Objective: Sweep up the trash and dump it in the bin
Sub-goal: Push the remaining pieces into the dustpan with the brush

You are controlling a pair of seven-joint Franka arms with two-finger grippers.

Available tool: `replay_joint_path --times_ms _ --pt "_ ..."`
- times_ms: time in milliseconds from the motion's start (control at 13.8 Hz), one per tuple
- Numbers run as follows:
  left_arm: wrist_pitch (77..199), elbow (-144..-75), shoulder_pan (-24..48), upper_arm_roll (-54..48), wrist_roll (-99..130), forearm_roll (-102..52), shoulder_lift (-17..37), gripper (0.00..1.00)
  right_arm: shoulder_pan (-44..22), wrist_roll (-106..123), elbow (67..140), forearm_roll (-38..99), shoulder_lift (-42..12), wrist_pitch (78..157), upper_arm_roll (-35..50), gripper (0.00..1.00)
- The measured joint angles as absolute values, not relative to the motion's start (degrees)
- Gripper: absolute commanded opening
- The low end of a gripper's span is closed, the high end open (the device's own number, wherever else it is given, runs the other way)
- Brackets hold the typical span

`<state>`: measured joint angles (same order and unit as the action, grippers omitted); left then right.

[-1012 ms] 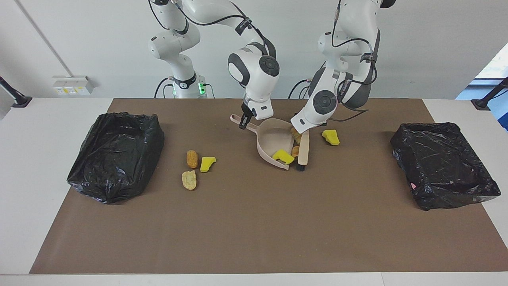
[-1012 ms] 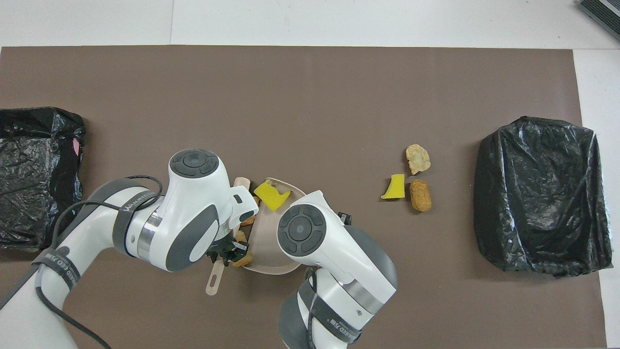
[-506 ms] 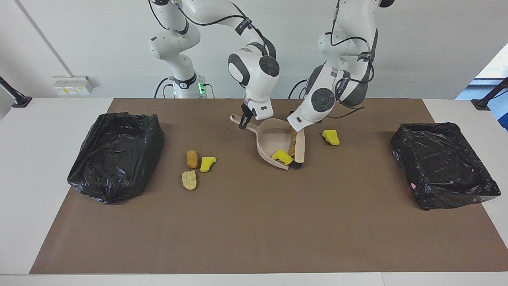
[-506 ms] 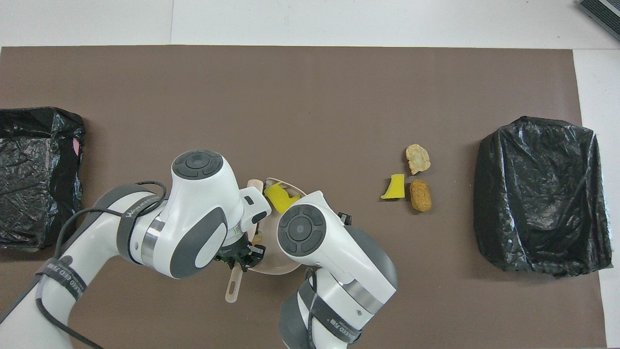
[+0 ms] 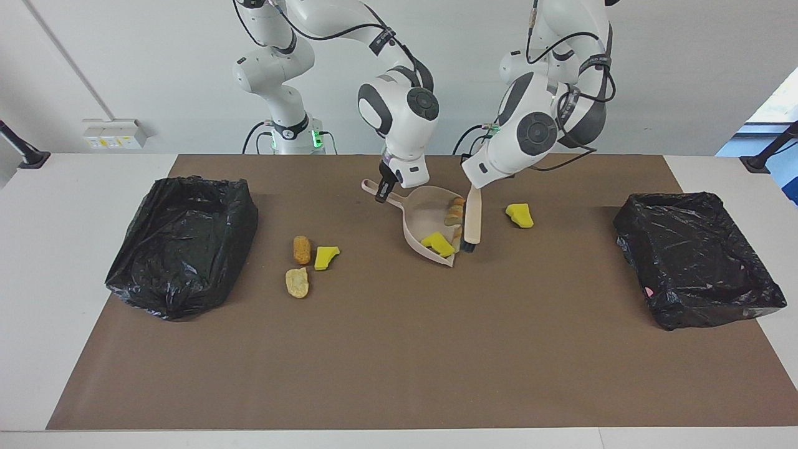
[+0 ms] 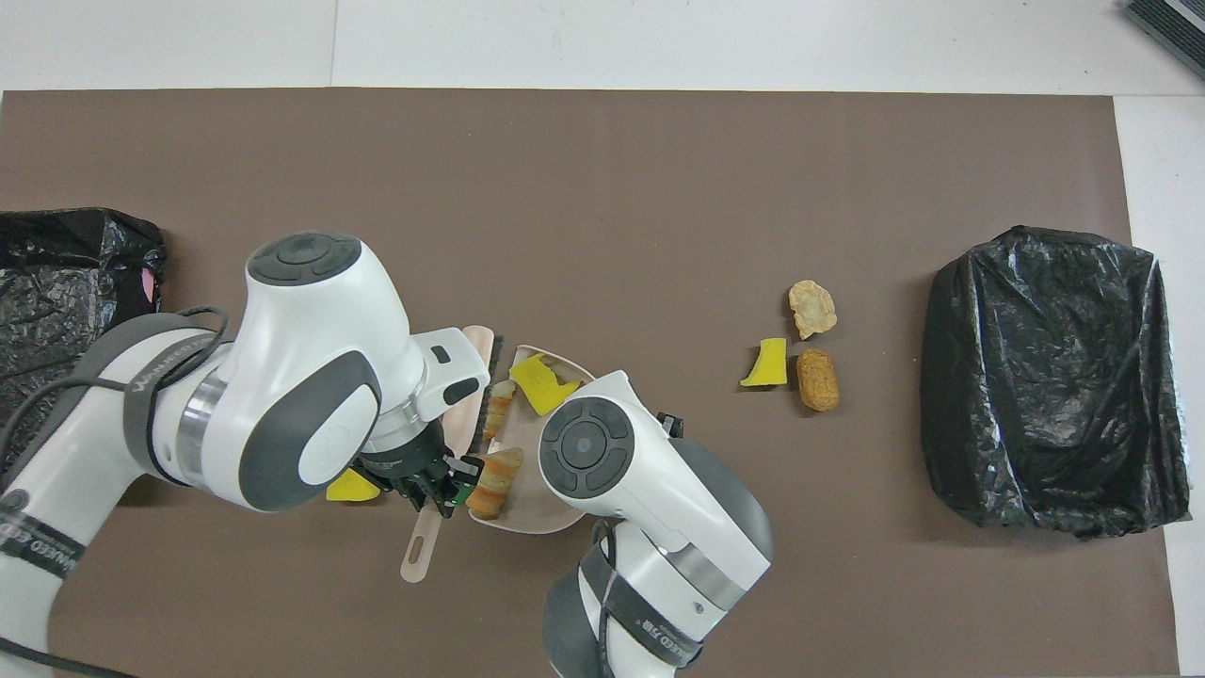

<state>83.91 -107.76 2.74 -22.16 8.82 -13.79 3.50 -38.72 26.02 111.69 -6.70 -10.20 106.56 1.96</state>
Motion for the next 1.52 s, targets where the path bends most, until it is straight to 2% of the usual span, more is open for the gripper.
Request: replay_joint_path --times_ms 217,361,578,940,1157,1518 --pt "79.9 -108.9 2.6 -18.0 9.0 -12.7 0.1 0.00 -38.8 26.0 111.7 -6.7 -10.2 106.6 2.0 0.00" --pt "79.9 -112.7 2.6 -15.9 9.3 -10.0 -2.1 0.00 -38.8 26.0 112.3 -4.5 -10.2 107.5 2.1 0.00" --pt "82.9 -120.6 2.5 -13.0 12.7 -7.5 -6.6 0.00 -38.8 26.1 114.5 -1.2 -10.2 111.9 2.2 0.00" --pt "93.5 -136.2 2.5 -9.8 16.2 -7.3 -16.0 0.00 -38.7 27.8 115.2 -1.1 -10.2 113.1 2.2 0.00" --pt "99.8 -142.5 2.5 -9.9 22.3 -7.3 -17.4 0.00 -38.7 27.8 115.3 -1.1 -10.2 113.2 2.2 0.00" --pt "104.9 -145.9 3.9 -10.7 26.5 -7.4 -16.8 0.00 -38.7 27.8 115.4 -1.1 -10.2 113.2 2.2 0.00"
